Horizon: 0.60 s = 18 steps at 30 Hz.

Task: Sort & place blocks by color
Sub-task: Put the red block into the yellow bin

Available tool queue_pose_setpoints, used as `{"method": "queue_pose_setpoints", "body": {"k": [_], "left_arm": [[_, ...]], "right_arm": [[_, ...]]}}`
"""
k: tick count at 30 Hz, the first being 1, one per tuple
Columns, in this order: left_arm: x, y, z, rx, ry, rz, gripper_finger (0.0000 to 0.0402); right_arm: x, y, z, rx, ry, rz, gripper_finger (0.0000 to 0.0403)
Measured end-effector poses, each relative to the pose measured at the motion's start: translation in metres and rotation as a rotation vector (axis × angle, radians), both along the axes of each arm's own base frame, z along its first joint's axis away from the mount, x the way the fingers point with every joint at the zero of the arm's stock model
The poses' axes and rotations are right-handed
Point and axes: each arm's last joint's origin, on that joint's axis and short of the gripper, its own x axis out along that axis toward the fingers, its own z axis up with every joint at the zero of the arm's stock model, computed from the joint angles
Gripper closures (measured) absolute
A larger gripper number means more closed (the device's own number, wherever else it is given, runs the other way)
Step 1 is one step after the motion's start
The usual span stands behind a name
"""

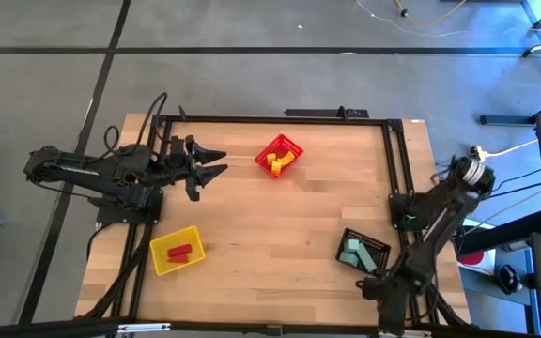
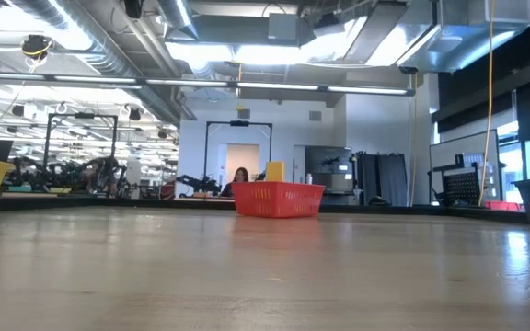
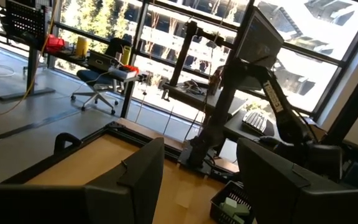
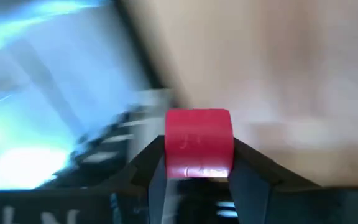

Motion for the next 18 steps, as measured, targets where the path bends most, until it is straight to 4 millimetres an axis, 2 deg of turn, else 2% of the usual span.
{"method": "queue_pose_setpoints", "body": {"k": [4,7,11,18], "left_arm": [[0.000,0.000,0.000,0.000,0.000,-0.001,0.0208],[0.000,0.000,0.000,0.001,0.000,-0.005,0.0208],[0.000,0.000,0.000,0.001,0.001,-0.005,0.0208],[0.000,0.000,0.000,0.007,0.006,-0.004,0.0208]], "right_arm": [[0.027,-0.017,0.043,0.228,-0.247,0.016,0.0271],[0.053,-0.048,0.065,0.274,-0.422,-0.021,0.0271],[0.090,-0.104,0.078,0.166,-0.652,-0.120,0.0271],[0.144,-0.199,0.086,-0.091,-0.995,-0.332,0.0271]]}}
